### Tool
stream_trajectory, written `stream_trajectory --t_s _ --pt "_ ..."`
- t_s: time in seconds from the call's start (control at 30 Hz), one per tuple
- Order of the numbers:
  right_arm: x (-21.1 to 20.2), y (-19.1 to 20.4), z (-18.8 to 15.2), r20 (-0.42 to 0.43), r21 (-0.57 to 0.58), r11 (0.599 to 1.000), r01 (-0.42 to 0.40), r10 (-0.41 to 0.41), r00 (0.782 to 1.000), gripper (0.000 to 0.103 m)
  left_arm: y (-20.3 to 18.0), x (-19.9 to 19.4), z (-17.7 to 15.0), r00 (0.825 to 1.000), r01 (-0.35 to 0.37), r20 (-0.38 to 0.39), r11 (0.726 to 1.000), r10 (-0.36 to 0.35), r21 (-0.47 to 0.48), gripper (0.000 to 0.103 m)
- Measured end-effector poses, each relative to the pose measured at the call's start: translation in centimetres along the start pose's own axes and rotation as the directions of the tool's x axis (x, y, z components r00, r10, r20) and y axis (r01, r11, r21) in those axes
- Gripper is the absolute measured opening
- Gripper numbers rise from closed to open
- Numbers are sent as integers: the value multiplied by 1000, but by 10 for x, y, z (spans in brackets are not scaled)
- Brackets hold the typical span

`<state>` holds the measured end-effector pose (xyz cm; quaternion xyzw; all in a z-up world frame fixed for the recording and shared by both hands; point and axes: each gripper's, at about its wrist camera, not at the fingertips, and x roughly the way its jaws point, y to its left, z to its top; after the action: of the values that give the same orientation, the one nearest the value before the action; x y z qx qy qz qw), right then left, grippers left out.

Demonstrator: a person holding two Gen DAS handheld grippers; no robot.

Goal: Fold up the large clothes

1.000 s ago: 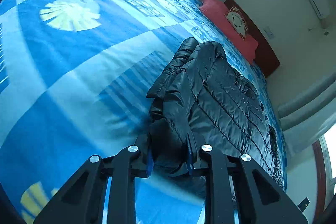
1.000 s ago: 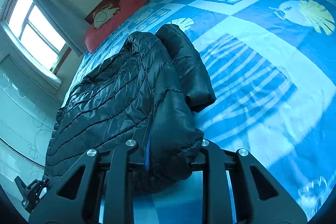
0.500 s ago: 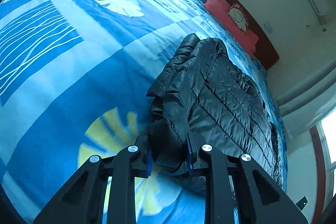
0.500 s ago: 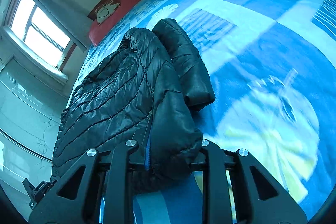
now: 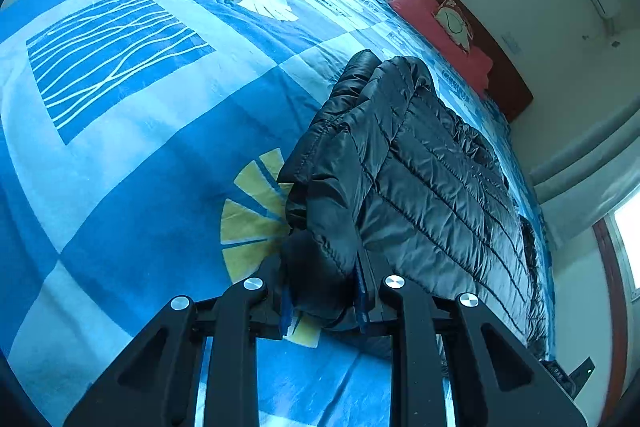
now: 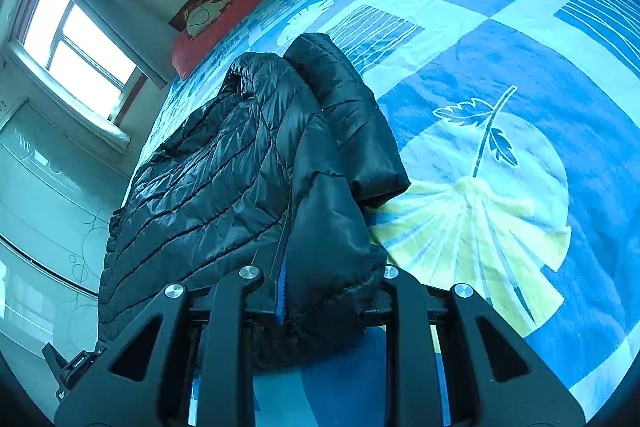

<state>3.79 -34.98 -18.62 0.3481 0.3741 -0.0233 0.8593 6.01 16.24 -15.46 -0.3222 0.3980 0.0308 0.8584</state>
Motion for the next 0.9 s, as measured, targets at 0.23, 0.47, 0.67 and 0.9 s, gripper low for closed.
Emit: stream_trajectory --t_s 0.23,0.47,0.67,0.9 --pt "7 -2 4 -3 10 1000 -5 5 1000 23 0 2 -4 1000 -13 6 1000 13 14 24" --pt "8 -6 4 -2 15 1000 -6 6 1000 23 2 -2 -6 1000 -11 7 1000 11 19 24" --pt "4 -6 0 -1 18 1000 -6 6 1000 23 2 -4 -8 1000 -11 5 1000 10 21 24" --pt "3 -7 1 -4 30 1000 9 -8 1000 30 5 0 -5 1000 -1 -12 1000 1 17 27"
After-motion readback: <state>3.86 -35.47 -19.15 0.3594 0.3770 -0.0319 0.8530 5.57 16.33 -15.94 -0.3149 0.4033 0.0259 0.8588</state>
